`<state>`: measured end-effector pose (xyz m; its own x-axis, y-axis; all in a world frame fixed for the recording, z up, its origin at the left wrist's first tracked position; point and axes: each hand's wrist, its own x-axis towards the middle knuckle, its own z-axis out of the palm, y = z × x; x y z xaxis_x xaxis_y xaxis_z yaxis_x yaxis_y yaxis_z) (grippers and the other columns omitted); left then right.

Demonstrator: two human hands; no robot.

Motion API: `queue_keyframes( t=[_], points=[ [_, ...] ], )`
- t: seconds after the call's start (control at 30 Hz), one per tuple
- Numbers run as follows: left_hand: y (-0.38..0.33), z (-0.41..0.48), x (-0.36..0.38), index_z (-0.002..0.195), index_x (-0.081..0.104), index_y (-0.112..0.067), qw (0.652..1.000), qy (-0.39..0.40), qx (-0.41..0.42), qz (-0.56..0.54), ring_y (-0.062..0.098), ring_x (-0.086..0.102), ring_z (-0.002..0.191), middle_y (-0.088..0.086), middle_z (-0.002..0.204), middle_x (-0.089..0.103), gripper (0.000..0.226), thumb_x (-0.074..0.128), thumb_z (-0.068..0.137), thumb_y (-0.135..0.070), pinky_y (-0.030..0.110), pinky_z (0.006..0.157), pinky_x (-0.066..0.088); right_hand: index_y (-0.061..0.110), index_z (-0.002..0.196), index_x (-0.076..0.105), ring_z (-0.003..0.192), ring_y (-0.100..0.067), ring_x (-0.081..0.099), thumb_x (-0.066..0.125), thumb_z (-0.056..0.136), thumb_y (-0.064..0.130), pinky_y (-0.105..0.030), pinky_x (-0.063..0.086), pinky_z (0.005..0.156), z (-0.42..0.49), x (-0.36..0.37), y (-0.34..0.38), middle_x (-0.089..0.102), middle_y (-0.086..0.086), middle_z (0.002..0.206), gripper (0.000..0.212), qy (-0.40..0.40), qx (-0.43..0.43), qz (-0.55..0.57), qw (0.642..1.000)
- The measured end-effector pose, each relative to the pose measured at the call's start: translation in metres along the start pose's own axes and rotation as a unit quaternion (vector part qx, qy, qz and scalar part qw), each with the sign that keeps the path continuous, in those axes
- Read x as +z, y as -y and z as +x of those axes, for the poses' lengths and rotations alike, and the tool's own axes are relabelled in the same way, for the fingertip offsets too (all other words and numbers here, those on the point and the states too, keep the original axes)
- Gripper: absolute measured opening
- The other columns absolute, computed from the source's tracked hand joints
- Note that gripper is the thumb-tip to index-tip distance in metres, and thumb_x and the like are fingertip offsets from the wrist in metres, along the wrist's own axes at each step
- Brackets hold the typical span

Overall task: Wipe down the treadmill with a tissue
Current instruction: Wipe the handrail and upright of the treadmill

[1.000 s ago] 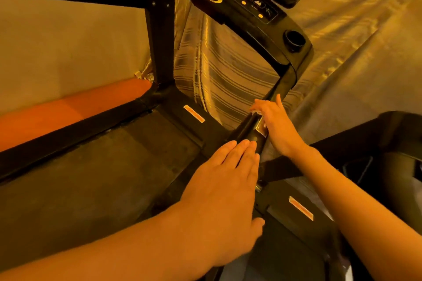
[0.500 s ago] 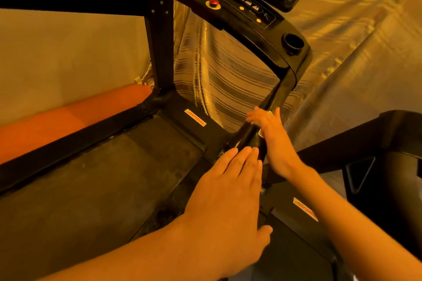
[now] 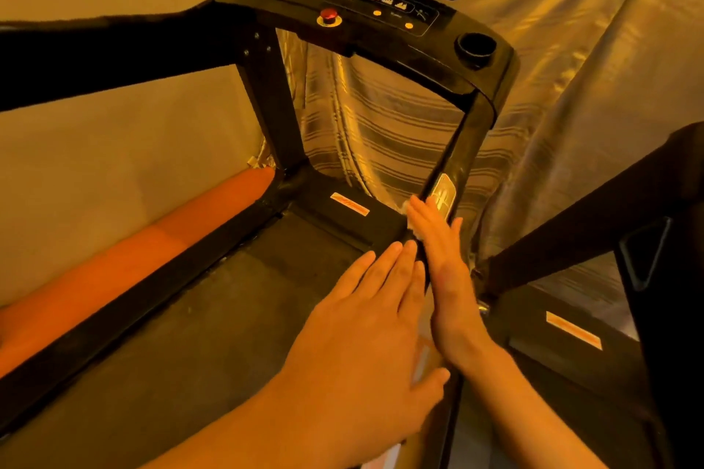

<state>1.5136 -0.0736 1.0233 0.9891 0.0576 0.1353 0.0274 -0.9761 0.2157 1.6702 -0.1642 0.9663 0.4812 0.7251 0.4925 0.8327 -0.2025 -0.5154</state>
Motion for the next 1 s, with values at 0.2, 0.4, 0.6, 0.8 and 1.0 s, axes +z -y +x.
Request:
queue_keyframes(
  t=[0.2,0.4,0.6,0.8,1.0],
  points=[
    [0.000,0.003,-0.001,0.166,0.005,-0.016,1.000,0.005,0.002,0.022,0.019,-0.010,0.159,0.007,0.172,-0.008,0.091,0.034,0.099,-0.071,0.034,0.126,-0.007,0.009,0.164,0.021,0.161,-0.021,0.004,0.018,0.113,0.038,-0.052,-0.011,0.128,0.034,-0.013,-0.055,0.015,-0.006,0.173,0.058,-0.019,0.055,-0.018,0.998],
    [-0.001,0.006,-0.004,0.154,-0.032,-0.024,0.999,0.030,-0.018,0.013,0.009,-0.043,0.145,-0.004,0.162,-0.042,0.097,0.024,0.094,-0.076,0.031,0.118,-0.026,0.005,0.163,0.018,0.161,-0.020,-0.004,0.019,0.113,0.040,-0.048,-0.012,0.128,0.011,0.010,-0.015,0.007,-0.008,0.173,0.061,-0.077,0.071,0.072,0.992],
    [-0.003,0.006,-0.005,0.154,-0.034,-0.025,0.997,0.062,-0.022,0.036,0.009,-0.044,0.144,-0.006,0.159,-0.046,0.095,0.017,0.094,-0.077,0.031,0.117,-0.026,0.002,0.163,0.016,0.160,-0.021,-0.003,0.016,0.111,0.028,-0.056,-0.008,0.127,0.037,-0.002,-0.052,0.009,-0.010,0.173,0.057,-0.056,0.082,0.035,0.994],
    [-0.005,0.008,-0.010,0.153,-0.034,-0.026,0.995,0.082,-0.028,0.044,0.007,-0.045,0.143,-0.008,0.158,-0.045,0.099,0.031,0.096,-0.076,0.029,0.116,-0.027,0.007,0.161,0.027,0.161,-0.018,0.006,0.021,0.111,0.038,-0.052,-0.004,0.130,0.006,0.014,-0.007,0.020,-0.005,0.172,0.059,-0.107,0.071,0.124,0.984],
    [-0.005,0.008,-0.006,0.150,-0.037,-0.028,0.995,0.074,-0.031,0.062,0.007,-0.045,0.143,-0.009,0.157,-0.046,0.097,0.016,0.090,-0.083,0.028,0.114,-0.027,0.008,0.163,0.021,0.161,-0.018,0.002,0.036,0.110,0.003,-0.053,-0.007,0.128,0.011,0.009,-0.036,0.013,-0.004,0.173,0.055,-0.085,0.044,0.076,0.992]
  ],
)
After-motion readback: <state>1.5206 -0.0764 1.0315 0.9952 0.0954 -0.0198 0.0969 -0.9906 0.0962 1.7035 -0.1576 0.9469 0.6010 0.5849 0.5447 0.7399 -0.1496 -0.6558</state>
